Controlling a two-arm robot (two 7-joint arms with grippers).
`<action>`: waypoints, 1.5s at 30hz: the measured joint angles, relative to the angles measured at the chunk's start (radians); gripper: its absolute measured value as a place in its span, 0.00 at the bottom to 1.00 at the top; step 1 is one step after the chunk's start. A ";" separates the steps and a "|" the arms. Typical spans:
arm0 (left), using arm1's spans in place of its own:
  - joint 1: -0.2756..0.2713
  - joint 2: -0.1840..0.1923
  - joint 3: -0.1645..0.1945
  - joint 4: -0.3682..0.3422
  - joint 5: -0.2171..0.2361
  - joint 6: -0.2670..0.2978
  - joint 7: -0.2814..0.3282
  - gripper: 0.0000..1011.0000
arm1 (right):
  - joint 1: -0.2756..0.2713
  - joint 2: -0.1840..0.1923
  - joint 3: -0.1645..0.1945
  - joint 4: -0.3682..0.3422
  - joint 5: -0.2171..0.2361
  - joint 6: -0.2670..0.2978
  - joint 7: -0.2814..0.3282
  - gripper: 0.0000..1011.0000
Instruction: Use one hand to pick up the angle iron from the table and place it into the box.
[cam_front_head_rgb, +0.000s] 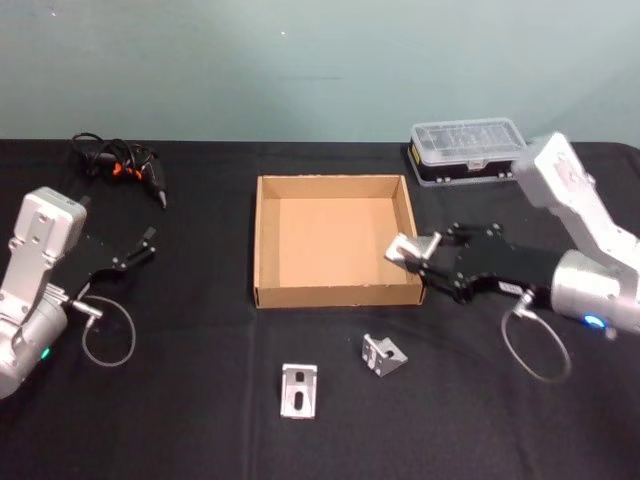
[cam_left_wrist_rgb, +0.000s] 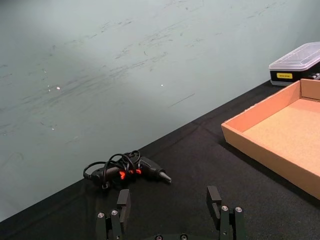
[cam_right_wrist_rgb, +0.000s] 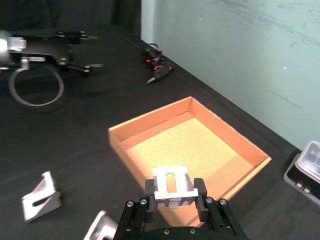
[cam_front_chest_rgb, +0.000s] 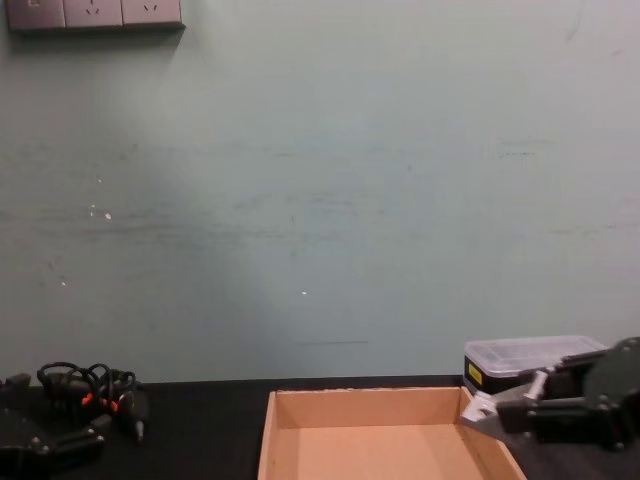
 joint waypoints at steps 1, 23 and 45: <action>0.000 0.000 0.000 0.000 0.000 0.000 0.000 0.99 | 0.011 -0.011 -0.006 0.011 -0.007 0.006 -0.004 0.46; 0.000 0.000 0.000 0.000 0.000 0.000 0.000 0.99 | 0.200 -0.217 -0.097 0.286 -0.135 0.092 -0.026 0.46; 0.000 0.000 0.000 0.000 0.000 0.000 0.000 0.99 | 0.224 -0.266 -0.098 0.384 -0.200 0.090 -0.009 0.46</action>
